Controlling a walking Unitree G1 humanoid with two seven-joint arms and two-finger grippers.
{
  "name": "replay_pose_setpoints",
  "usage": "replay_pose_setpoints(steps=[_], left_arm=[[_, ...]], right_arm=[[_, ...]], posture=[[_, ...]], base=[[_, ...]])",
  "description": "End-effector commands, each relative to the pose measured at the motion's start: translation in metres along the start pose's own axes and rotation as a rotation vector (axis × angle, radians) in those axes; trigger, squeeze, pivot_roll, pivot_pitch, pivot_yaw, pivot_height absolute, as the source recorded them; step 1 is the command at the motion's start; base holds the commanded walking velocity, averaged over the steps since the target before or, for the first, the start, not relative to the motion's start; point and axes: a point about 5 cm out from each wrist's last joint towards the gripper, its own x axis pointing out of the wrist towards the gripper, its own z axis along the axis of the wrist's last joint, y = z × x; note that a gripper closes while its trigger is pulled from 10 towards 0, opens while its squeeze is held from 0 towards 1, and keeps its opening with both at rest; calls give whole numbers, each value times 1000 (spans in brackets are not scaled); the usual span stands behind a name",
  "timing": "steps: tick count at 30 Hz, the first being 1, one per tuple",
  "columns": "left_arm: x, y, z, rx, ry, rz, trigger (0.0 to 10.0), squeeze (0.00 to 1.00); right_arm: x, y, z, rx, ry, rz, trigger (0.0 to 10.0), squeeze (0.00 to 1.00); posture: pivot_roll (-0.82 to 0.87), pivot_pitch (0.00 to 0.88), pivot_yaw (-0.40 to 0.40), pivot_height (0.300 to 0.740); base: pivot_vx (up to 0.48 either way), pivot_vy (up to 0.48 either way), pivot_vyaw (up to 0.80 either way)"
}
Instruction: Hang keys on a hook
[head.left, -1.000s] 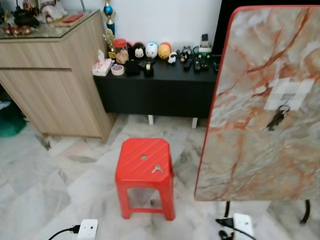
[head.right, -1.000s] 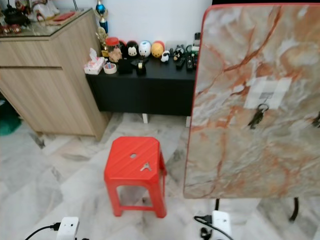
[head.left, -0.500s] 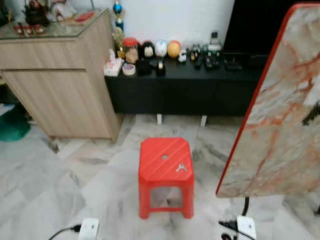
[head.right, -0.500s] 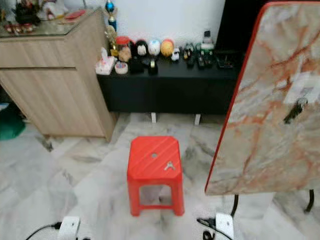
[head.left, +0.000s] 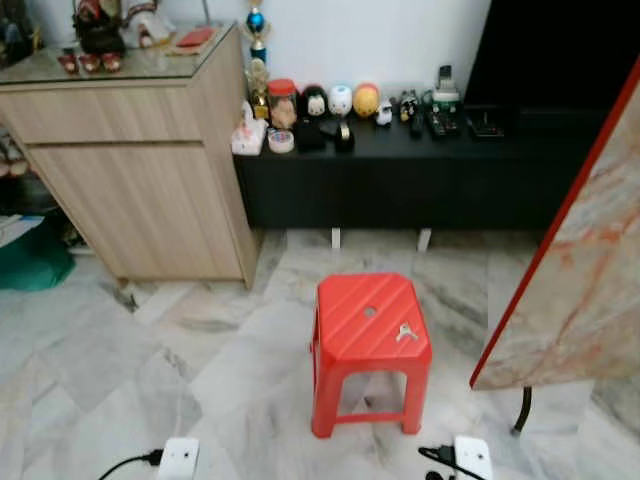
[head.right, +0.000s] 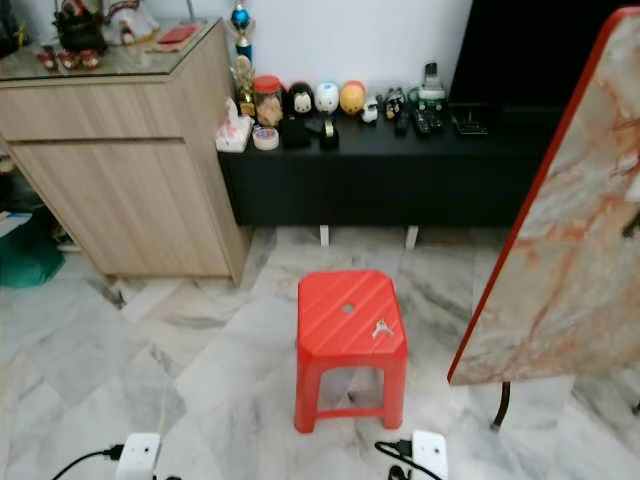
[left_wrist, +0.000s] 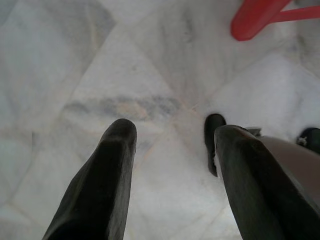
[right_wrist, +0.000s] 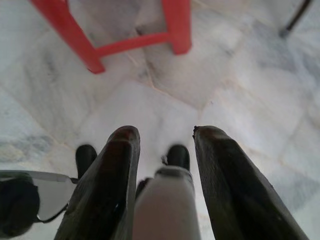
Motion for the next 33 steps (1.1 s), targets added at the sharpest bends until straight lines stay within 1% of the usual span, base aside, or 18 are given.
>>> replay_pose_setpoints(steps=[1, 5, 9, 12, 14, 20, 22, 23, 25, 27, 29, 33], left_arm=[[0, -3, -3, 10, 12, -12, 10000, 0], [0, -3, -3, 5, 11, -18, 10000, 0], [0, -4, -3, 1, 9, -19, 10000, 0], [0, -4, -3, 1, 10, -20, 10000, 0], [0, -4, -2, -1, 10, -23, 10000, 0], [0, -4, -2, -2, 10, -25, 10000, 0], [0, -4, -2, -2, 10, -26, 10000, 0], [0, -4, -2, -2, 10, -26, 10000, 0], [0, -4, -2, -2, 10, -28, 10000, 0], [0, -4, -2, -3, 9, -29, 10000, 0], [0, -4, -2, -4, 9, -29, 10000, 0], [0, -4, -2, -3, 8, -28, 10000, 0]], right_arm=[[0, -3, 3, 12, -6, -11, 10000, 0], [0, -5, 4, 11, -7, -13, 10000, 0], [0, -10, 6, -11, -16, -8, 10000, 0], [-1, -11, 7, -6, -28, -9, 10000, 0], [1, -1, 11, 24, -35, 2, 10000, 0], [2, 3, 11, 25, -34, 7, 10000, 0], [3, 10, 13, 11, -40, 18, 10000, 0], [3, 10, 13, 11, -40, 18, 10000, 0], [4, 17, 19, 0, -61, 26, 10000, 0], [5, 18, 22, -2, -69, 28, 10000, 0], [5, 16, 24, 7, -73, 34, 10000, 0], [5, 13, 25, 25, -78, 31, 10000, 0]], posture=[[0, 5, 28, 740], [1, 11, 26, 740], [1, 11, 26, 740], [2, 15, 24, 740], [1, 17, 26, 740], [1, 17, 26, 740], [-2, 21, 27, 740], [-2, 21, 27, 740], [-2, 21, 27, 740], [-2, 21, 27, 740], [-2, 21, 27, 740], [-1, 22, 27, 740]], base=[[0, 0, 0], [0, 0, 0], [0, 0, 0], [0, 0, 717], [0, 0, 284], [40, 0, 0], [242, 0, 0], [244, 0, 0], [253, 0, 400], [257, 0, 800], [266, 0, 800], [284, 0, 0]])
